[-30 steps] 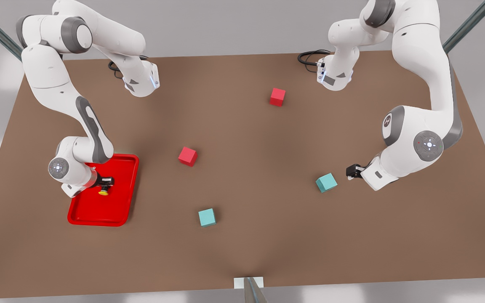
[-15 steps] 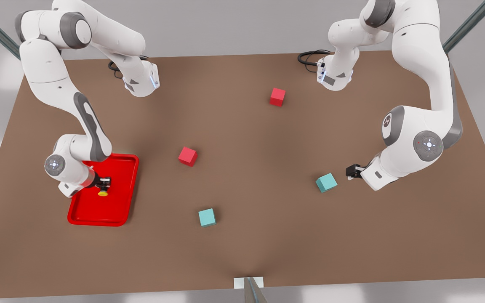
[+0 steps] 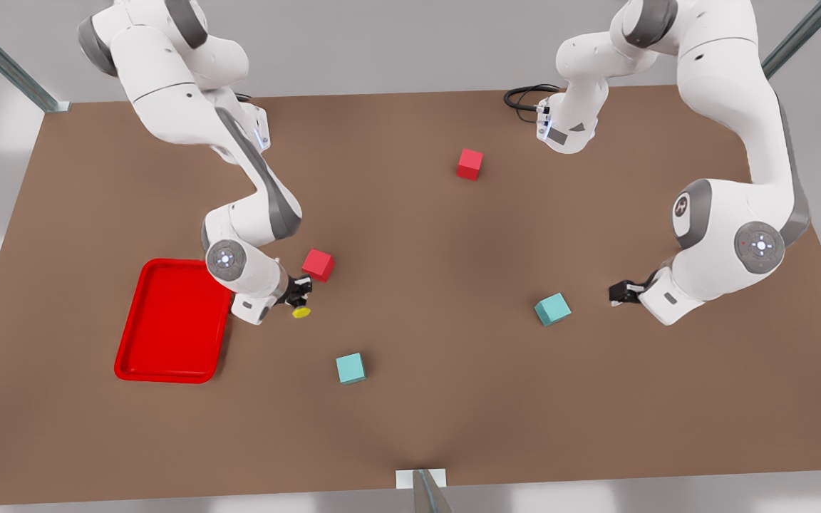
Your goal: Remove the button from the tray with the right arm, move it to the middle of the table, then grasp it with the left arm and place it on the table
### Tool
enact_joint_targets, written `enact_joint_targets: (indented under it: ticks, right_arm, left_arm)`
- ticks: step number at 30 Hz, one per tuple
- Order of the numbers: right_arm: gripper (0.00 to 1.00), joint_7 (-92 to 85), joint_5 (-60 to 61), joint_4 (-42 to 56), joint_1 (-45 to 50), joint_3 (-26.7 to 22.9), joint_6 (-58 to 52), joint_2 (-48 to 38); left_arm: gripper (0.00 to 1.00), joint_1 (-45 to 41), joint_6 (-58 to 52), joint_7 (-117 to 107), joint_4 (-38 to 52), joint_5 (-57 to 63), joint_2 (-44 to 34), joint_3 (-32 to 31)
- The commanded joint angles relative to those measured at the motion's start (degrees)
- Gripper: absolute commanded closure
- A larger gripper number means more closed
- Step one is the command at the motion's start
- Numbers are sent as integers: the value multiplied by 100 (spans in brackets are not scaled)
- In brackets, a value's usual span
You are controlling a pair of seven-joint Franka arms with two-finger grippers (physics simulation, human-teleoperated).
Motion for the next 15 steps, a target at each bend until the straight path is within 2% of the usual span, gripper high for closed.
enact_joint_targets:
  ticks: [1,2,3,5,7,10,15]
  right_arm:
    - [58,2492,709,546,1138,-764,-770,274]
    - [58,2703,1184,1038,2141,-1625,-964,599]
    - [58,2993,1553,1680,2774,-2110,-1219,994]
    - [58,3441,1817,2295,3091,-2110,-1298,1390]
    - [57,3863,2169,3412,3337,-2127,-1544,2128]
    - [57,4311,2573,4238,3680,-2320,-1474,2867]
    - [55,4513,2652,4722,3759,-2409,-1193,3552]
  left_arm:
    - [0,57,-248,40,5,5,-31,-3]
    - [0,74,-256,49,5,5,-31,-3]
    - [0,153,-248,66,-4,5,-22,-3]
    - [0,188,-256,66,-13,-4,-22,-3]
    - [0,188,-318,66,5,-4,-39,-3]
    - [0,180,-327,66,5,-4,-57,-21]
    - [0,180,-327,66,5,-4,-48,-21]
